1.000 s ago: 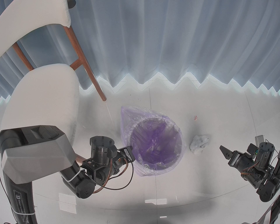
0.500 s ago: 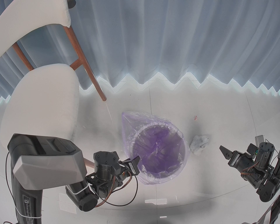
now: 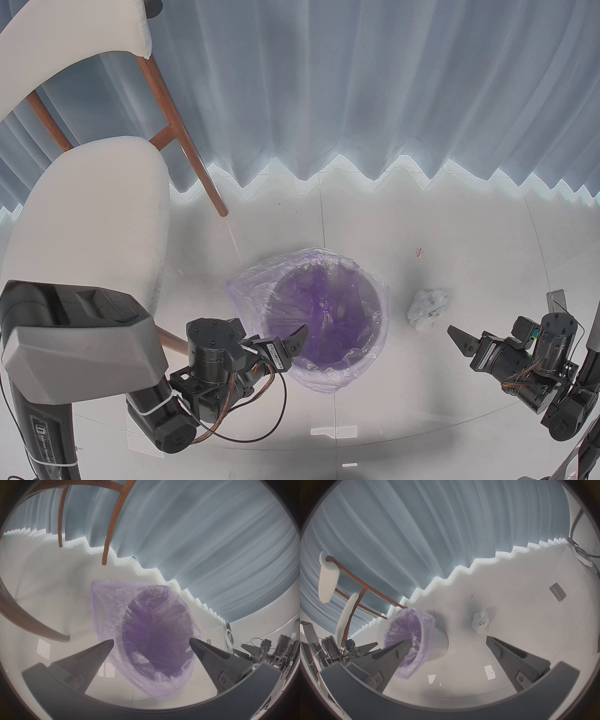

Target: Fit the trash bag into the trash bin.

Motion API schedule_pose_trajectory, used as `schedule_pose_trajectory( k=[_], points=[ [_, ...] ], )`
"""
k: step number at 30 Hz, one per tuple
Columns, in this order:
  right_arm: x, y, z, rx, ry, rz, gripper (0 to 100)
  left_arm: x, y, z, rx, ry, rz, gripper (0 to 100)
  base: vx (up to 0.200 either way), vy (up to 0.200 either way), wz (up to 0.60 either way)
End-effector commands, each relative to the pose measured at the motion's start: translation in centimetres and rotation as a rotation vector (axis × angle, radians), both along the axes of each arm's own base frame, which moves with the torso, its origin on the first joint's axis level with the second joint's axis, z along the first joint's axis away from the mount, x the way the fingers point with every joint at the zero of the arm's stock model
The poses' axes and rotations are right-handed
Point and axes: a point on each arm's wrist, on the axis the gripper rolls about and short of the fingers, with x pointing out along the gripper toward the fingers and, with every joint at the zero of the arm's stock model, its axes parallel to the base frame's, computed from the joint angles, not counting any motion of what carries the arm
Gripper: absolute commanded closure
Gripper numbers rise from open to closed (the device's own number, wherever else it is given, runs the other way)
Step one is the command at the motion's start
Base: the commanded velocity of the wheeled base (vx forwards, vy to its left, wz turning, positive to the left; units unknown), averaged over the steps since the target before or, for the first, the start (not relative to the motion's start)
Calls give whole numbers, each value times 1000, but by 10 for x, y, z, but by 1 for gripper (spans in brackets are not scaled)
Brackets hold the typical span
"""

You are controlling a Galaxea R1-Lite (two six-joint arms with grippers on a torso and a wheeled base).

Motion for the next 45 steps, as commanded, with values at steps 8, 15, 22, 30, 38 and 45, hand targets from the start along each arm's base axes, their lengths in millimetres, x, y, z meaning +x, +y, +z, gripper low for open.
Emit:
schedule_pose_trajectory(
  k=[8, 15, 22, 30, 38, 45],
  points=[
    [-3, 6, -10, -17, 54, 10, 0, -36, 44, -11, 97, 136, 51, 0, 0, 0, 0],
    [-3, 6, -10, -9, 54, 0, 0, -37, 46, -38, 149, 212, 58, 0, 0, 0, 0],
    [-3, 6, -10, -6, 52, -12, 0, -21, 51, -55, 134, 199, 99, 0, 0, 0, 0],
    [-3, 6, -10, -8, 53, -15, 0, -14, 57, -57, 122, 198, 115, 0, 0, 0, 0],
    [-3, 6, -10, -8, 53, -15, 0, -1, 54, -49, 77, 137, 125, 0, 0, 0, 0],
    [-3, 6, -10, -8, 55, -15, 0, 12, 61, -45, 54, 108, 168, 0, 0, 0, 0]
  ],
)
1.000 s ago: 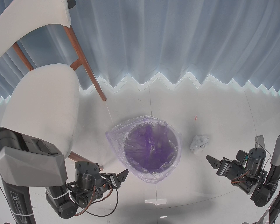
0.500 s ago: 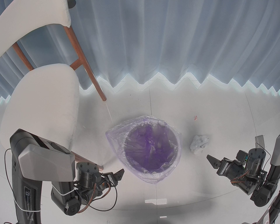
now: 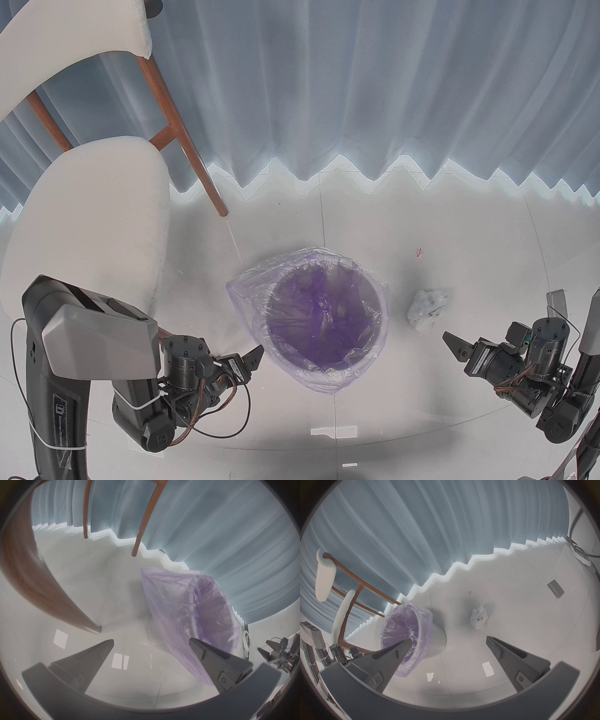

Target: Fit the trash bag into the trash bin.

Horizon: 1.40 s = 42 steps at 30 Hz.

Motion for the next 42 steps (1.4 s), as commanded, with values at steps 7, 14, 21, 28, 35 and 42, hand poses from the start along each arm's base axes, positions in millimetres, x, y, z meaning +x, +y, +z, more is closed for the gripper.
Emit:
schedule_pose_trajectory(
  k=[7, 14, 21, 28, 35, 42],
  points=[
    [-3, -1, -5, -9, 33, 1, 0, 20, 9, 4, -18, -45, 62, 0, 0, 0, 0],
    [-3, 0, -6, -8, 34, 5, 0, 29, 7, -4, -18, -45, 68, 0, 0, 0, 0],
    [-3, 1, -6, -9, 36, 7, 0, 41, -2, -9, -7, -25, 56, 0, 0, 0, 0],
    [-3, 0, -8, -10, 45, 5, 0, 21, -10, -17, 34, 35, 5, 0, 0, 0, 0],
    [-3, 1, -8, -11, 45, 7, 0, 2, -15, -38, 180, 90, -91, 0, 0, 0, 0],
    [-3, 0, -7, -10, 42, 4, 0, 10, -4, -54, 332, 117, -103, 0, 0, 0, 0]
  ],
)
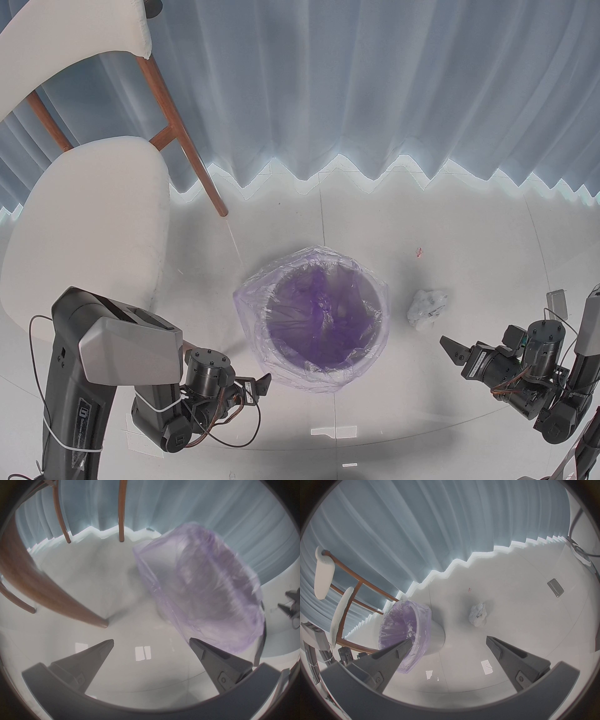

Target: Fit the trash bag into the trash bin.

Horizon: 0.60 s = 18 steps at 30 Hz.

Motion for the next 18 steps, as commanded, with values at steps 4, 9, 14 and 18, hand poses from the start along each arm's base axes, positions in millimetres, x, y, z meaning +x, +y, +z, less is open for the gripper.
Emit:
schedule_pose_trajectory(
  k=[4, 9, 14, 18],
  points=[
    [-4, -1, -2, -8, 18, -13, 0, 7, 8, -14, 64, 65, 28, 0, 0, 0, 0],
    [-4, -1, -2, -9, 19, -15, 0, 9, 12, -19, 106, 114, 47, 0, 0, 0, 0],
    [-4, -1, -2, -6, 21, -16, 0, 15, 15, -28, 140, 109, 75, 0, 0, 0, 0],
    [-4, -2, -2, 0, 20, -32, 0, 12, 8, -28, 132, 97, 52, 0, 0, 0, 0]
  ],
)
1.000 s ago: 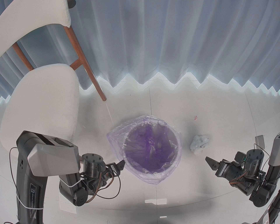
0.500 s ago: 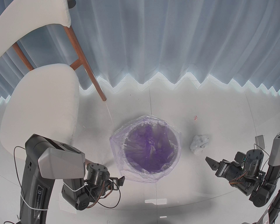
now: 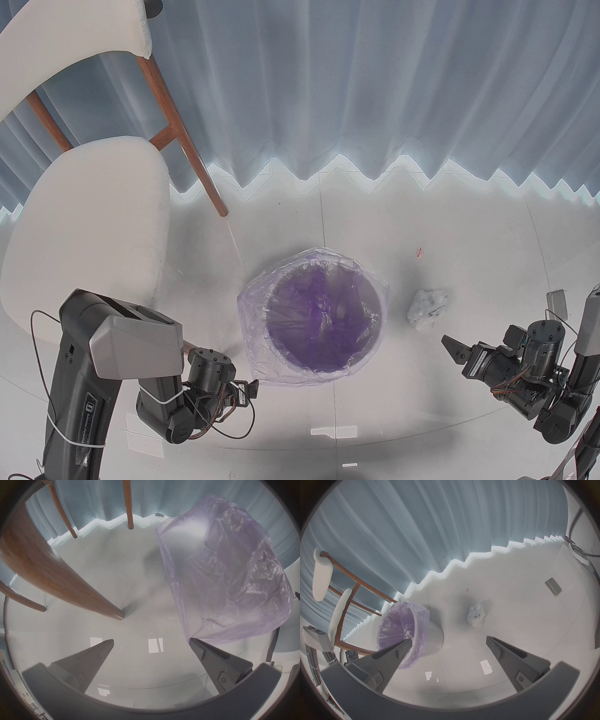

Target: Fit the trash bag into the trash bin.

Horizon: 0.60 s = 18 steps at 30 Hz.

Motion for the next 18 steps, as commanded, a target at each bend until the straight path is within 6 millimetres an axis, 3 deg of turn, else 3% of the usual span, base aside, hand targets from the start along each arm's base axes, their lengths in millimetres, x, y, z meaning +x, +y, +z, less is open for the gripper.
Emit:
schedule_pose_trajectory(
  k=[1, 5, 6, 10, 13, 15, 17, 18],
  points=[
    [-4, -1, -2, -5, 18, -14, 0, -4, -6, -4, 5, 4, -23, 0, 0, 0, 0],
    [-4, -2, -1, -5, 13, -18, 0, -13, -15, 17, -21, -45, -56, 0, 0, 0, 0],
    [-4, -2, -1, -3, 13, -22, 0, -24, -17, 31, -32, -64, -78, 0, 0, 0, 0],
    [-4, -3, -2, -3, 15, -24, 0, -52, -15, 56, -61, -104, -116, 0, 0, 0, 0],
    [-4, -3, -2, -3, 16, -24, 0, -64, -10, 60, -65, -124, -122, 0, 0, 0, 0],
    [-3, -3, -2, -4, 17, -25, 0, -84, -3, 66, -69, -142, -130, 0, 0, 0, 0],
    [-3, -3, -2, -3, 15, -26, 0, -94, 1, 78, -74, -152, -136, 0, 0, 0, 0],
    [-4, -3, -1, 3, 13, -28, 0, -102, 5, 101, -118, -210, -139, 0, 0, 0, 0]
  ],
)
